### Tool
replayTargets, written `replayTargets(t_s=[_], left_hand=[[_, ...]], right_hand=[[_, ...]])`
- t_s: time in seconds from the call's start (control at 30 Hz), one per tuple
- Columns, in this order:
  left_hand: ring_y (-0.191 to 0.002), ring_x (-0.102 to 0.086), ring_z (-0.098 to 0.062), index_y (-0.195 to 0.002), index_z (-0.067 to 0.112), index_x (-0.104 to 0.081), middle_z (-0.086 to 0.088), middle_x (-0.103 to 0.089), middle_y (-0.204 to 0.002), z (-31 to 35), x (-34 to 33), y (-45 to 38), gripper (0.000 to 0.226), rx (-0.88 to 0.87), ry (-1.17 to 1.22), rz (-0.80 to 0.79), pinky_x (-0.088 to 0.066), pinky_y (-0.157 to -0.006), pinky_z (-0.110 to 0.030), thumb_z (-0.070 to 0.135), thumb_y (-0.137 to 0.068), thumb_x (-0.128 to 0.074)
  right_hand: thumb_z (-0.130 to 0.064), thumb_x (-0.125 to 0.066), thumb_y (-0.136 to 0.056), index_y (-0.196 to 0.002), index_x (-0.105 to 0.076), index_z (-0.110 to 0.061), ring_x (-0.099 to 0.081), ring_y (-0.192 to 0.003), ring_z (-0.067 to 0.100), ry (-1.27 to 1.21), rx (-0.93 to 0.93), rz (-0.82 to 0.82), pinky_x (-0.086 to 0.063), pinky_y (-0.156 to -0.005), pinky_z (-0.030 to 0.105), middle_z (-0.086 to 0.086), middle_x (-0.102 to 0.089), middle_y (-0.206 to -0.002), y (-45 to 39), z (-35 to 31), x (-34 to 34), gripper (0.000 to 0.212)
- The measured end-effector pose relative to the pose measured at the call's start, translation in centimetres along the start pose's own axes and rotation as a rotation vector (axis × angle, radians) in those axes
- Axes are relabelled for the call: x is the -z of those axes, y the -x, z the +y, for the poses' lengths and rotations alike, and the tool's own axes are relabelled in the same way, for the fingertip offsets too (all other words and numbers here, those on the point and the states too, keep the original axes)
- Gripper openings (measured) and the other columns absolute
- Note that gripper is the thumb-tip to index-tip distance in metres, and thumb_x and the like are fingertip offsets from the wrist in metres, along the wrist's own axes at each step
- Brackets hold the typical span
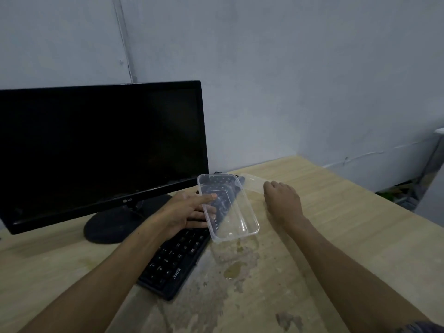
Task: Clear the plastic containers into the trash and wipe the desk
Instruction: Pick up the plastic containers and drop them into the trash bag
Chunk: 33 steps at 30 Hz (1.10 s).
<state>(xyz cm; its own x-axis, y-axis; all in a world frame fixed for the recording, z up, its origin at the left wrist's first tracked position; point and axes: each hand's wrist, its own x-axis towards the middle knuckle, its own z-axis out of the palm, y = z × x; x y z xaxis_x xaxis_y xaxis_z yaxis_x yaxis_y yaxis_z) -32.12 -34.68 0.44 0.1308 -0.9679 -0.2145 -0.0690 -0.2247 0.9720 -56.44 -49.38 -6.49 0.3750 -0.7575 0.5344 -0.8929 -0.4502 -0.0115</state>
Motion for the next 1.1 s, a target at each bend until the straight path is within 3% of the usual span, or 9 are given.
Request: replayTargets(t_s=[0.1,0.23,0.37,0.43,0.5,0.63,0.73,0.83,1.1], left_hand=[[-0.099,-0.076,-0.031,-0.116,0.007,-0.070,-0.014,-0.079,-0.102,-0.2,0.0,0.2,0.045,-0.009,0.007,0.004,-0.058,-0.097,-0.050,0.037,-0.085,-0.080],[-0.100,-0.076,-0.030,-0.118,0.006,-0.070,-0.014,-0.079,-0.105,-0.4,-0.1,1.0,0.051,-0.020,0.056,0.017,-0.060,-0.096,-0.047,0.040,-0.082,-0.083],[-0.098,-0.077,-0.028,-0.119,0.005,-0.068,-0.014,-0.079,-0.103,-0.5,-0.5,2.3,0.057,-0.036,0.130,0.054,-0.061,-0.093,-0.046,0.040,-0.077,-0.086],[-0.098,-0.077,-0.027,-0.116,0.006,-0.069,-0.014,-0.079,-0.102,-0.3,-0.8,3.5,0.053,-0.058,0.145,0.080,-0.062,-0.091,-0.045,0.040,-0.079,-0.085],[-0.098,-0.077,-0.028,-0.113,0.007,-0.070,-0.014,-0.079,-0.102,-0.2,-1.1,4.9,0.047,-0.078,0.169,0.108,-0.063,-0.088,-0.042,0.041,-0.082,-0.082],[-0.092,-0.077,-0.027,-0.116,0.007,-0.071,-0.015,-0.079,-0.099,-0.1,-1.6,7.8,0.047,-0.109,0.230,0.150,-0.064,-0.078,-0.037,0.043,-0.085,-0.079],[-0.095,-0.077,-0.027,-0.117,0.010,-0.072,-0.015,-0.078,-0.105,-0.4,-1.4,10.0,0.050,-0.140,0.249,0.159,-0.064,-0.078,-0.037,0.047,-0.085,-0.078],[-0.103,-0.075,-0.032,-0.120,0.012,-0.071,-0.014,-0.078,-0.111,-0.7,-0.6,12.4,0.051,-0.177,0.267,0.165,-0.062,-0.087,-0.043,0.049,-0.086,-0.076],[-0.099,-0.076,-0.028,-0.122,0.014,-0.071,-0.009,-0.079,-0.107,-1.4,1.7,17.3,0.043,-0.265,0.275,0.267,-0.062,-0.085,-0.040,0.046,-0.094,-0.067]], right_hand=[[-0.007,-0.069,-0.087,-0.086,-0.053,-0.010,-0.058,-0.060,0.032,-0.098,-0.045,0.164,-0.037,-0.052,0.032,0.008,-0.059,-0.075,0.2,0.3,1.7,0.016],[-0.013,-0.060,-0.094,-0.095,-0.051,-0.009,-0.053,-0.062,0.030,-0.442,-0.327,0.284,-0.038,-0.056,0.033,0.005,-0.057,-0.076,0.5,0.3,5.5,0.010],[-0.005,-0.063,-0.094,-0.093,-0.050,-0.013,-0.076,-0.081,0.026,-1.281,-0.710,0.350,-0.063,-0.070,0.046,0.016,-0.072,-0.093,0.7,-0.1,9.4,0.015],[0.000,-0.066,-0.095,-0.102,-0.049,-0.007,-0.077,-0.087,0.030,-1.673,-0.781,0.267,-0.064,-0.069,0.042,0.026,-0.071,-0.102,1.5,-0.5,11.1,0.019],[-0.001,-0.068,-0.095,-0.111,-0.051,-0.003,-0.077,-0.079,0.028,-1.844,-0.767,0.160,-0.063,-0.065,0.035,0.025,-0.070,-0.094,2.9,-1.6,12.6,0.022],[-0.010,-0.066,-0.098,-0.093,-0.056,0.000,-0.073,-0.062,0.021,-1.827,-0.705,-0.009,-0.061,-0.059,0.028,0.017,-0.068,-0.075,6.2,-5.1,14.0,0.016],[-0.027,-0.068,-0.099,-0.084,-0.056,-0.012,-0.065,-0.059,0.018,-1.546,-0.674,-0.032,-0.055,-0.057,0.030,0.012,-0.070,-0.072,7.8,-7.7,13.3,0.024],[-0.042,-0.064,-0.096,-0.076,-0.052,-0.020,-0.058,-0.065,0.019,-1.258,-0.570,0.053,-0.049,-0.067,0.042,0.009,-0.071,-0.078,9.0,-10.3,13.1,0.032],[-0.036,-0.044,-0.107,-0.088,-0.044,-0.012,-0.053,-0.071,0.022,-1.096,-0.388,0.033,-0.042,-0.064,0.040,0.005,-0.056,-0.077,11.0,-17.3,15.3,0.031]])
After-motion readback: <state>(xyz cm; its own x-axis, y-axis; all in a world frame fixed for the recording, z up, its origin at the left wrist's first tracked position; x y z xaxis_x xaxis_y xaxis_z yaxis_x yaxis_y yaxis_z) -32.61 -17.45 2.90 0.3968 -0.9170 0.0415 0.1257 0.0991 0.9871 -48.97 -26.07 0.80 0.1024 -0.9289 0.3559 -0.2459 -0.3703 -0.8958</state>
